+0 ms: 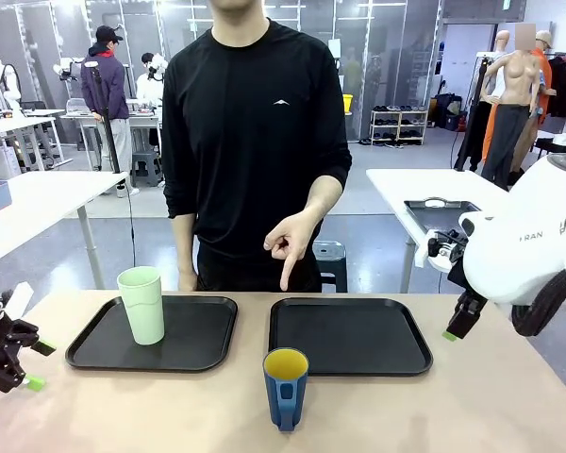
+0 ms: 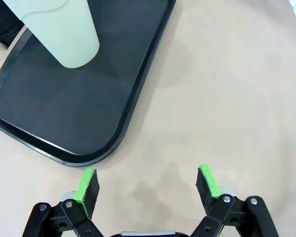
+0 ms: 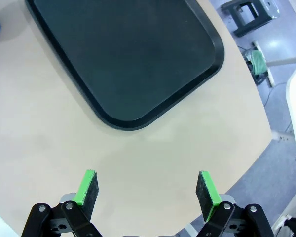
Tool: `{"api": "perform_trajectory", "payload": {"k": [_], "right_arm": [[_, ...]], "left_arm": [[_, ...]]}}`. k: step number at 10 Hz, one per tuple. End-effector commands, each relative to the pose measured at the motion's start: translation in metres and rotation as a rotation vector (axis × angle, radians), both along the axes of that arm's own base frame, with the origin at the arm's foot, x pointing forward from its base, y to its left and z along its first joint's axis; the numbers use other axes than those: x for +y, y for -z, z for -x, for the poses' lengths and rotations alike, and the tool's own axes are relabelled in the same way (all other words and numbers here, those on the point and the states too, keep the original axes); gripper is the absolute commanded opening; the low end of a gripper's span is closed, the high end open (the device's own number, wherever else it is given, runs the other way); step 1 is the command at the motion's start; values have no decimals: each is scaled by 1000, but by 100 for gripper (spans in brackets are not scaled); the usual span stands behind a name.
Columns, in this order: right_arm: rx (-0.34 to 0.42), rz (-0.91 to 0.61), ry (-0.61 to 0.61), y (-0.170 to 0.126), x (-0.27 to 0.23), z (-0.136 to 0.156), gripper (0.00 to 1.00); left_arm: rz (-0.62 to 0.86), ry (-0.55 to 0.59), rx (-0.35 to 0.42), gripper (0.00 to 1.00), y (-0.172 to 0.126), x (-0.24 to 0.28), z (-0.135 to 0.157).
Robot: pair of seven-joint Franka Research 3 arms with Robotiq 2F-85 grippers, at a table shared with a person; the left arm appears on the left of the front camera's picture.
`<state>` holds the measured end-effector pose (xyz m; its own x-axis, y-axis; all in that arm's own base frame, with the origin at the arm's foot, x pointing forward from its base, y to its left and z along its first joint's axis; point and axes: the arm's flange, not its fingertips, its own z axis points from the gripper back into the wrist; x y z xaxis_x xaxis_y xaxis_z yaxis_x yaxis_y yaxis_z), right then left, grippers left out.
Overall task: Sort and store the cups by type.
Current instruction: Pick up the Handle plastic cup and place it into the empty Flat Tray.
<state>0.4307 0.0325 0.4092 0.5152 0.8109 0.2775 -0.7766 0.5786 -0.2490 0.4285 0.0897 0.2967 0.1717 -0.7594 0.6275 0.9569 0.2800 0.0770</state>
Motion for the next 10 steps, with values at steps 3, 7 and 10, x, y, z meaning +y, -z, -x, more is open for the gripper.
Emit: {"api": "perform_trajectory", "payload": {"k": [3,7,10], "right_arm": [[75,140,-347,-1,-15,2,100],[72,204,-479,9,-9,0,100],[94,179,-439,6,-9,6,100]], "left_arm": [[1,11,-17,100,0,0,0],[1,11,-17,100,0,0,0],[1,11,-17,100,0,0,0]]}}
